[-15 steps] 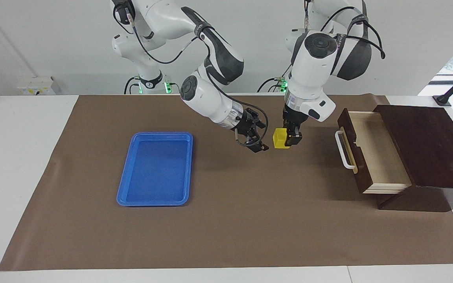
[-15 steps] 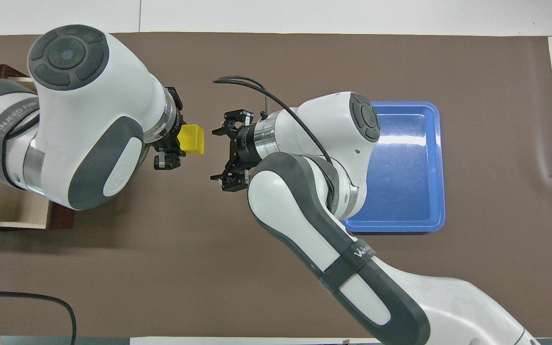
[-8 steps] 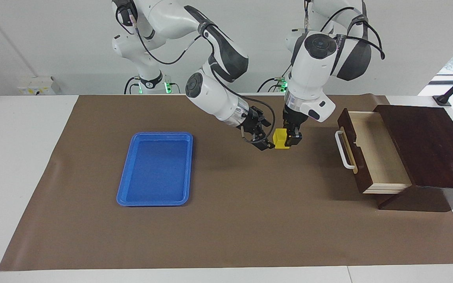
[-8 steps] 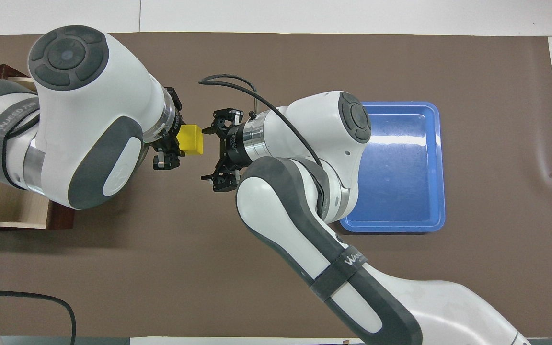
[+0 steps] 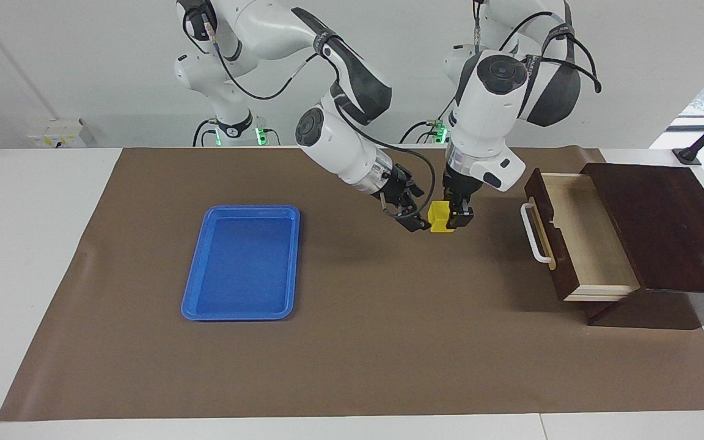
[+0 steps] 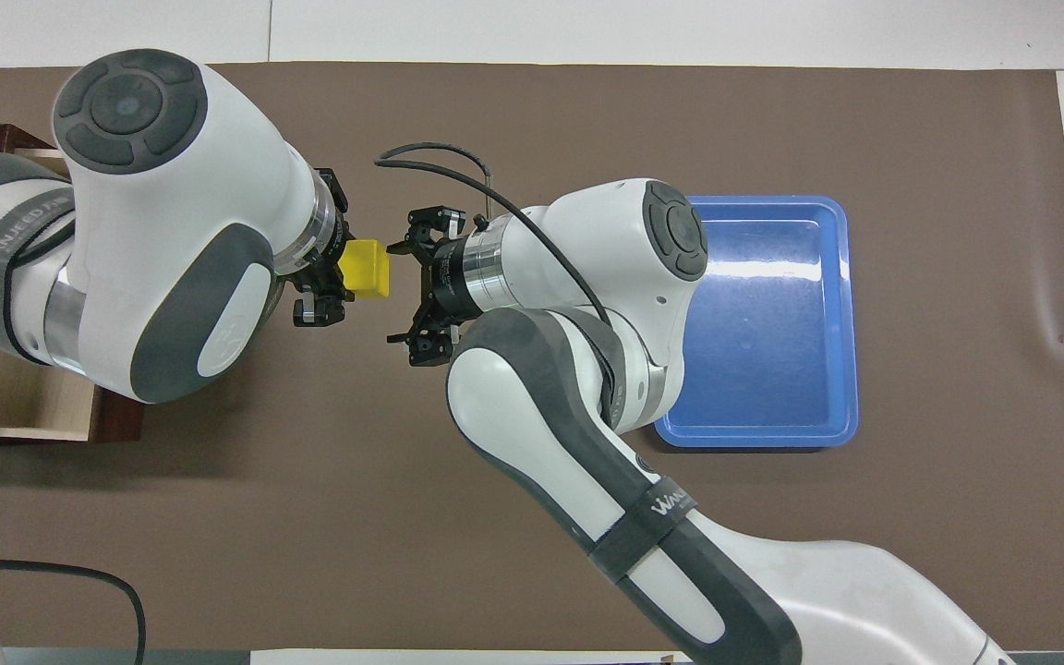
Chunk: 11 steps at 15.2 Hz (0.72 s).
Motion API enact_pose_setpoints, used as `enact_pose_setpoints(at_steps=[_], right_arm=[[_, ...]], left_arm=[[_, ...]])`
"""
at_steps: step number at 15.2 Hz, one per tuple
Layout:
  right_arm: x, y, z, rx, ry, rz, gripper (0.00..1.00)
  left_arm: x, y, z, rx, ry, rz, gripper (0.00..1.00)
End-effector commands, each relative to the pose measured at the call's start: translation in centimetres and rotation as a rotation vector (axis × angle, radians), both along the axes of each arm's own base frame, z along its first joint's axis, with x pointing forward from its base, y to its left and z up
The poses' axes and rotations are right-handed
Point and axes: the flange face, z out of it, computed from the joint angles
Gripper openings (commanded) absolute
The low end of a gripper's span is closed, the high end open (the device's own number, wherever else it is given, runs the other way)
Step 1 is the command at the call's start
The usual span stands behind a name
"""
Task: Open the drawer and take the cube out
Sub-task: 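Close the right gripper on the yellow cube beside the left gripper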
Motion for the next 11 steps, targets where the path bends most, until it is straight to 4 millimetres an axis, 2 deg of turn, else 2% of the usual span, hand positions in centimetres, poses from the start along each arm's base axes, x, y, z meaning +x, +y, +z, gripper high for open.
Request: enact_pose_setpoints(at_steps=[1,11], right_arm=[[0.79,0.66,0.29,0.011,-0.013,-0.006,1.00],[0.77,1.32,0.16,0.020,-0.016,-0.031,1.00]], left_arm=[[-0.32,-0.28,0.21,-0.007,-0.010,0.009,0.00],[-0.33,-0.27,0.20,-0.007,-0.009,0.009,0.00]])
